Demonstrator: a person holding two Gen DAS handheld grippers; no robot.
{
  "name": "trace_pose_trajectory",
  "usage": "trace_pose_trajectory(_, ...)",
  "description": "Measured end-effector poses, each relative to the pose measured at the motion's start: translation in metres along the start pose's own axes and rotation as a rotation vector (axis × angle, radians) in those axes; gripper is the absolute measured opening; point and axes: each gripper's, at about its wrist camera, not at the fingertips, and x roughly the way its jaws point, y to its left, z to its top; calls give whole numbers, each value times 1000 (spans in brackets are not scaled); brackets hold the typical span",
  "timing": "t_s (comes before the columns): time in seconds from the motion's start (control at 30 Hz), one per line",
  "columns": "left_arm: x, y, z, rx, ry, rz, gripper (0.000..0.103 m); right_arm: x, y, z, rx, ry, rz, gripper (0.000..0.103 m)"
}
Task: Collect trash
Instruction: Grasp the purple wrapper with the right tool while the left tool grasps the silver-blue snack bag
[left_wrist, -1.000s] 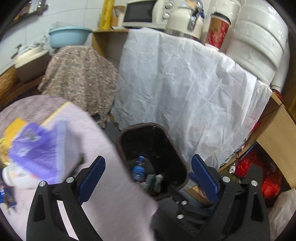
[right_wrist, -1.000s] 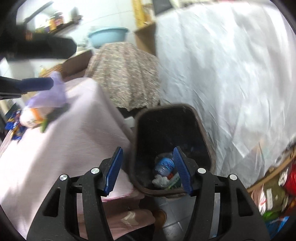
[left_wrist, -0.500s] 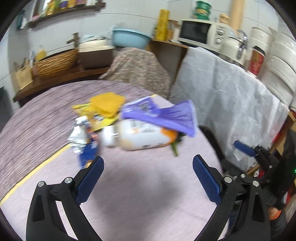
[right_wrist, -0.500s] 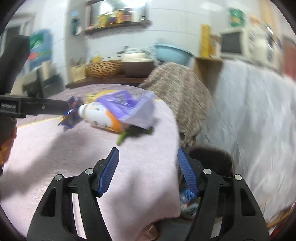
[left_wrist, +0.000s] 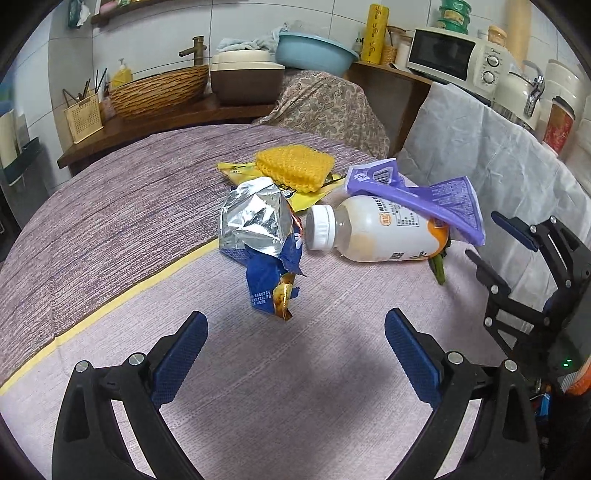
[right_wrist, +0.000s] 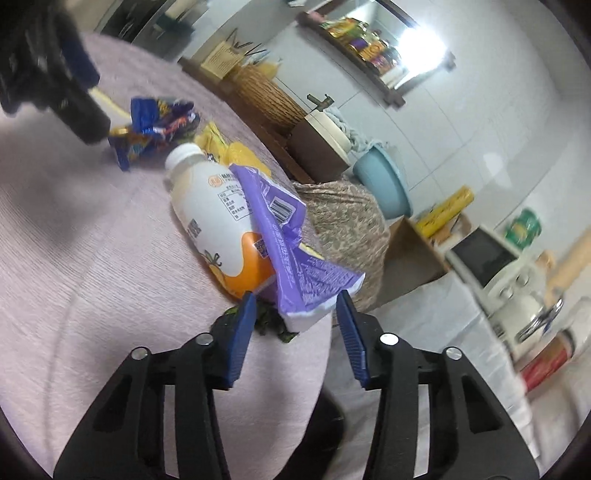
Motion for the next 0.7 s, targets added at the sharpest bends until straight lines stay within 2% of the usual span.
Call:
trace_pose_trajectory(0.1, 4, 2, 1, -6, 4, 5, 96, 5, 5, 2, -60, -11, -42, 36)
trace_pose_trajectory(0.17, 7, 6, 1, -19, 9, 9, 96, 8, 9, 3, -94, -19, -74, 24)
trace_pose_trajectory(0.2, 8, 7, 1, -25, 10, 10, 96, 10, 11, 4, -108, -18, -93, 14)
trace_pose_trajectory(0.23, 10, 9, 2, -27, 12, 12, 96, 12, 12, 5, -113, -14, -111, 10)
trace_pose_trajectory(0.33, 16, 9, 4, -14, 24, 38, 96, 12, 7, 7, -80, -21, -132, 5)
trace_pose_trajectory(0.57, 30, 15, 7, -13, 35, 79, 95, -4, -5, 10, -22, -66, -148, 3)
trace_pose_trajectory(0.7, 34, 18, 11, -9, 29, 104, 86, -11, -14, 10, 12, -71, -167, 3)
